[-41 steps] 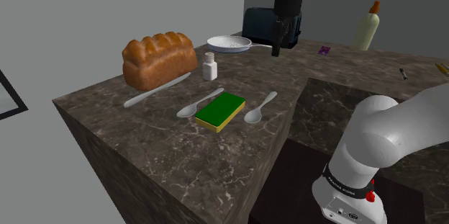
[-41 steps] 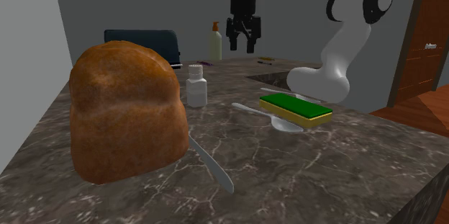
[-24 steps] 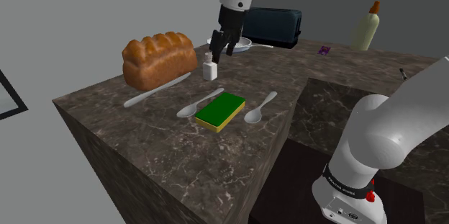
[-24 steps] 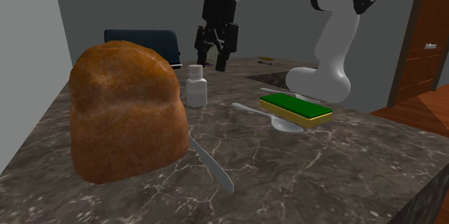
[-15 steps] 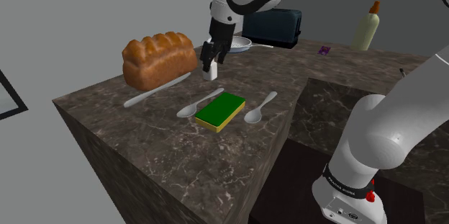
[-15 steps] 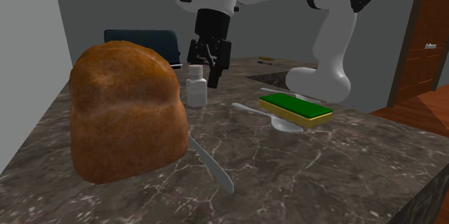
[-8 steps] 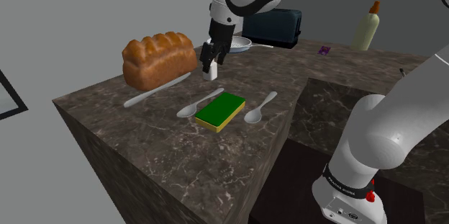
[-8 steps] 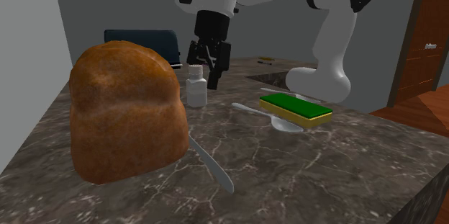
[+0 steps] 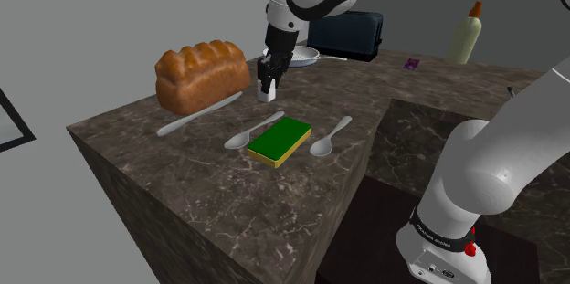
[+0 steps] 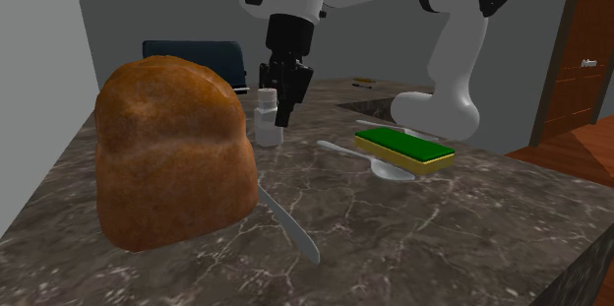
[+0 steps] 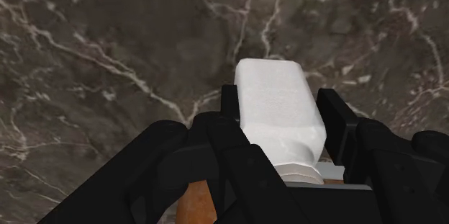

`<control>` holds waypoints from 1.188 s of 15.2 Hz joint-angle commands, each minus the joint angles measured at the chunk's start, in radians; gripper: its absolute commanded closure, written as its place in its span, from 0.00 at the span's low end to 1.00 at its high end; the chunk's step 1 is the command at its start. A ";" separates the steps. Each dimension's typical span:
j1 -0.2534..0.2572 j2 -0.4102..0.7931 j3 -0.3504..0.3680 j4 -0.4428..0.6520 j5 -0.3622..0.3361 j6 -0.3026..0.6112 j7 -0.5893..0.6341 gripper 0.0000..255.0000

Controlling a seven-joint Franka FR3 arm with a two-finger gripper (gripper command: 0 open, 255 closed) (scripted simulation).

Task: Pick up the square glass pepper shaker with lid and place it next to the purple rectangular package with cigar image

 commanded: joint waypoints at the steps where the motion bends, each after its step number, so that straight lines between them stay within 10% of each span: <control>1: 0.000 0.000 0.000 0.000 0.000 0.000 0.000 1.00; 18: -0.004 0.013 -0.005 0.226 -0.008 -0.214 0.010 1.00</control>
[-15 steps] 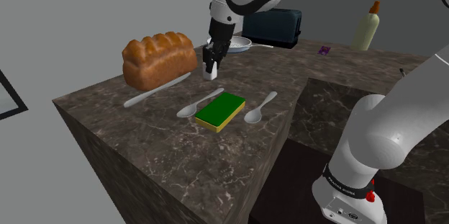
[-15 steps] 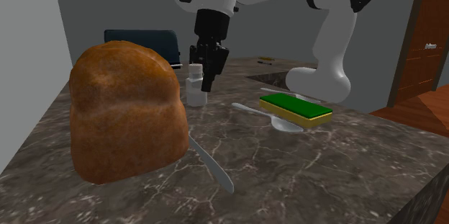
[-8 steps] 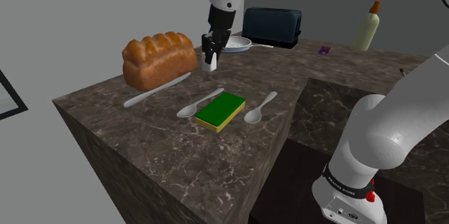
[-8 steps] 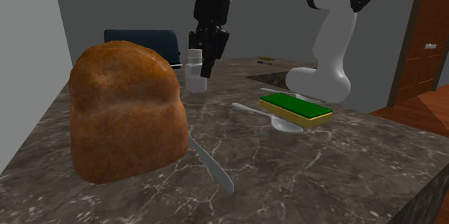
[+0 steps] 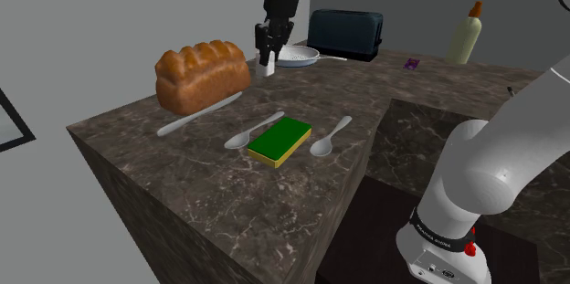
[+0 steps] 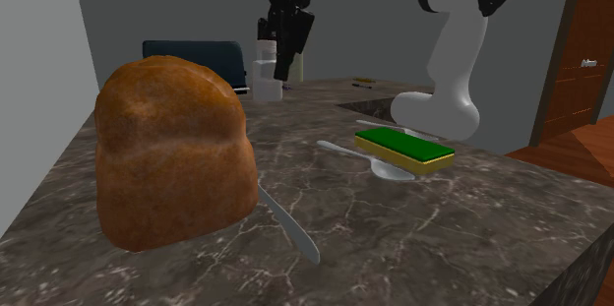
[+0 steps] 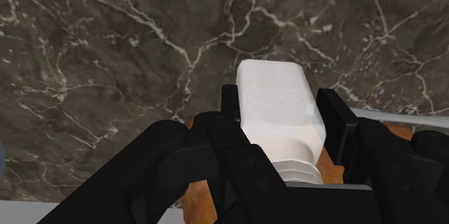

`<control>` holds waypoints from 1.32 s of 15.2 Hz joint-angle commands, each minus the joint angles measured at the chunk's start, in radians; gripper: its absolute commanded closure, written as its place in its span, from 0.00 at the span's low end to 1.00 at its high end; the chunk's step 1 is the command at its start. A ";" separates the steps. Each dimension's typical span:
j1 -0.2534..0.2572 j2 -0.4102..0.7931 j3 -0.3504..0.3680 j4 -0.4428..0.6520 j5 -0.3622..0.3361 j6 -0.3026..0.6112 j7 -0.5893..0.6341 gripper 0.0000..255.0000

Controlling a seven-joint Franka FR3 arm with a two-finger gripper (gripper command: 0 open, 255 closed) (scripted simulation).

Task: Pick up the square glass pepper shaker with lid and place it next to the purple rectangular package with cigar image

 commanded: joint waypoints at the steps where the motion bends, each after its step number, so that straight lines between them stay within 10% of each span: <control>1: -0.001 0.006 -0.002 0.036 -0.001 -0.030 -0.001 1.00; 15: -0.005 0.067 -0.003 0.287 -0.010 -0.220 0.010 1.00; 20: -0.028 -0.016 -0.069 0.215 -0.006 -0.236 -0.078 1.00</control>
